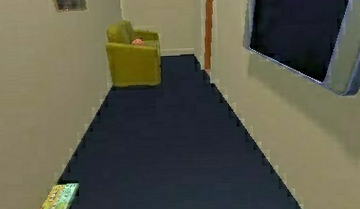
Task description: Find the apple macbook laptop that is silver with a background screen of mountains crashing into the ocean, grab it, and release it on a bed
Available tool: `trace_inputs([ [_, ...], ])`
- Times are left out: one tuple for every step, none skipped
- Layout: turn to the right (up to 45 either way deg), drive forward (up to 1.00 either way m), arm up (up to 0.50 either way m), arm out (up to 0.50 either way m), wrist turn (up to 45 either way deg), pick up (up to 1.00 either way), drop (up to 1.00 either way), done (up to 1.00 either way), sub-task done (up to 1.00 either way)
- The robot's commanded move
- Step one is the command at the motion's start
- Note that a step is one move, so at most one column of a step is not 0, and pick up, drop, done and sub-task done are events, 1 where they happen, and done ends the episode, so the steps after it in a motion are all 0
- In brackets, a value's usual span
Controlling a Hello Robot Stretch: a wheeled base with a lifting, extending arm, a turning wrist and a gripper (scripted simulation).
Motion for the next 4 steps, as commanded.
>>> trace_inputs([
  [0.0,1.00,0.00,0.00,0.0,0.00,0.00,0.00,0.00],
  [0.0,1.00,0.00,0.00,0.0,0.00,0.00,0.00,0.00],
  [0.0,1.00,0.00,0.00,0.0,0.00,0.00,0.00,0.00],
  [0.0,0.50,0.00,0.00,0.0,0.00,0.00,0.00,0.00],
])
